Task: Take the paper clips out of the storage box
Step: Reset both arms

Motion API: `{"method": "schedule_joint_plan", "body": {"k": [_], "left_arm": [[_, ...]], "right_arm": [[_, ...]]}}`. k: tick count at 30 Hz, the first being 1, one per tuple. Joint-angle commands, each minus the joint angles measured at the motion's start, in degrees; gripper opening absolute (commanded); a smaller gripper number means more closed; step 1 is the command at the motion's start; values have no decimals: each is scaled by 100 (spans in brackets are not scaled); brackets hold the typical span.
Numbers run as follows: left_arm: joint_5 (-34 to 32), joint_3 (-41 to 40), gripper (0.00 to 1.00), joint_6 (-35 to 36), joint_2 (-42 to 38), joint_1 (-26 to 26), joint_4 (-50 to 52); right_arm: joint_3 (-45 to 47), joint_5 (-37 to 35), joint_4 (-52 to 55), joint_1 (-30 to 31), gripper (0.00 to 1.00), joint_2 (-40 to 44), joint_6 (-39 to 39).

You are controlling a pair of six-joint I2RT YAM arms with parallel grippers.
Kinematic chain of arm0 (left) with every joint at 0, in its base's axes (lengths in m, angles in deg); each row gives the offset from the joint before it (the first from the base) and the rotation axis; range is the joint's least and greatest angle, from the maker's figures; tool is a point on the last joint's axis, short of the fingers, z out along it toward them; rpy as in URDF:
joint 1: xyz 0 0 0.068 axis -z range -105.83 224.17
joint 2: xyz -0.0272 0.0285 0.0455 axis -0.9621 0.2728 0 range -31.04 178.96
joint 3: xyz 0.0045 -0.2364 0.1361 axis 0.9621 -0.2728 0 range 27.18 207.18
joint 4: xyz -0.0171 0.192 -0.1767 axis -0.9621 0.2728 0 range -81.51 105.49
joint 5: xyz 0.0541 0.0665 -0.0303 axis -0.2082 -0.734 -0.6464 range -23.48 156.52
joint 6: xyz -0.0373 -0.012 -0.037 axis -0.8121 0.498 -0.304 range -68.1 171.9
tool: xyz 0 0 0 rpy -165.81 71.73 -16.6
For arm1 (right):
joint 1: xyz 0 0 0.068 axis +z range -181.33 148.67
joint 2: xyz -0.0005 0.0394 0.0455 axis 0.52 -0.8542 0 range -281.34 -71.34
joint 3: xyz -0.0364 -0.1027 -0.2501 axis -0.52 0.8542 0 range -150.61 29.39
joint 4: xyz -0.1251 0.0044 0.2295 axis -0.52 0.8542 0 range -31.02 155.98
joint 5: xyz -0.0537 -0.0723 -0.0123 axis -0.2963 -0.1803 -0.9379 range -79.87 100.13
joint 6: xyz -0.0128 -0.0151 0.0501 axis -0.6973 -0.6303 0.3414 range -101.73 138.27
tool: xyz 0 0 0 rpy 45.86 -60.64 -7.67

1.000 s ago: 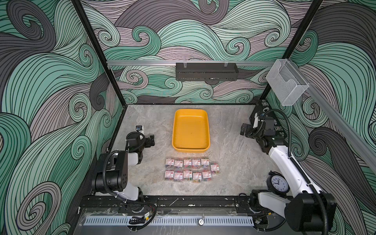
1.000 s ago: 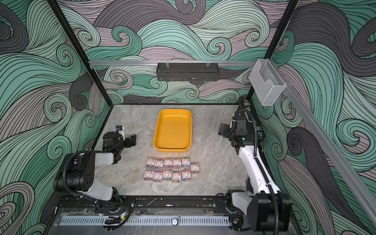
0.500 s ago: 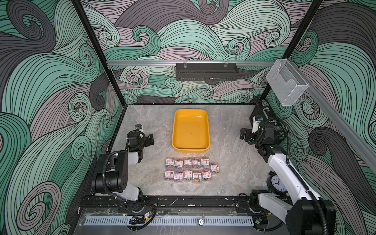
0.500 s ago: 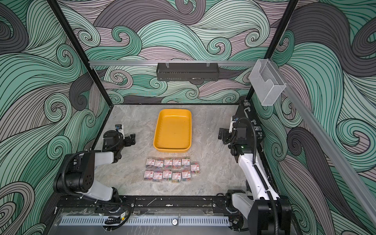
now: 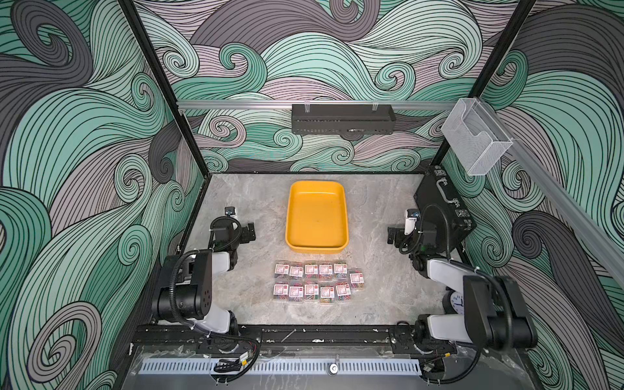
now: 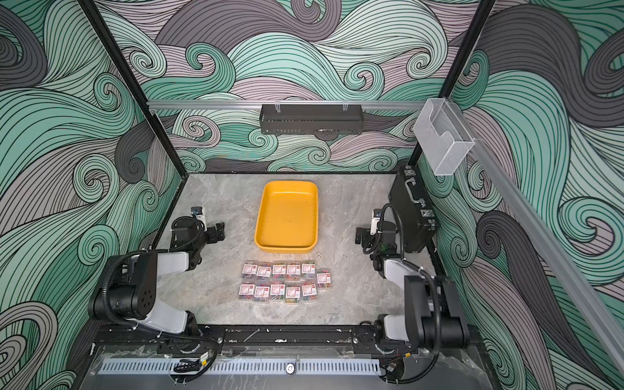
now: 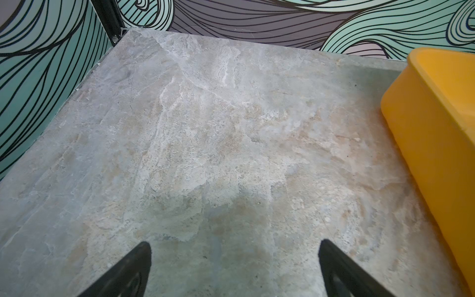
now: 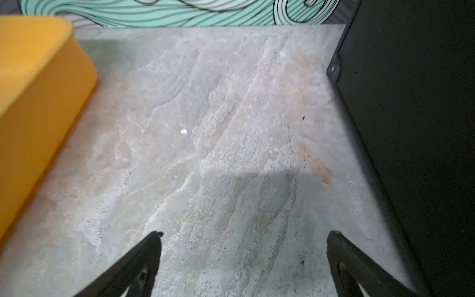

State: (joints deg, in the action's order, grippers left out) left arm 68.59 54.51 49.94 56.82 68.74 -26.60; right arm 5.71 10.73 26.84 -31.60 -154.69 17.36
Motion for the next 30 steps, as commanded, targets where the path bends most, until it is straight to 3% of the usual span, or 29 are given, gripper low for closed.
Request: {"method": "schedule_joint_plan", "body": {"k": [1,3,5,7,9,30], "left_arm": [[-41,141,99,-9,-111,33,18],[-47,141,99,-10,-111,33,20],[-45,141,99,-8,-109,41,21],[-48,141,99,-15,-111,42,20],[-43,141,99,-15,-109,33,20],[-40,147,99,-10,-101,34,29]], "right_arm": [[151,395,-2182,-50,99,-650,-79],[57,695,-1504,-101,99,-366,-170],[160,784,-2120,-104,99,-635,-151],[38,796,-1532,-105,99,-428,-201],[123,785,-1897,-104,99,-530,-164],[116,613,-1725,-24,99,-437,-222]]}}
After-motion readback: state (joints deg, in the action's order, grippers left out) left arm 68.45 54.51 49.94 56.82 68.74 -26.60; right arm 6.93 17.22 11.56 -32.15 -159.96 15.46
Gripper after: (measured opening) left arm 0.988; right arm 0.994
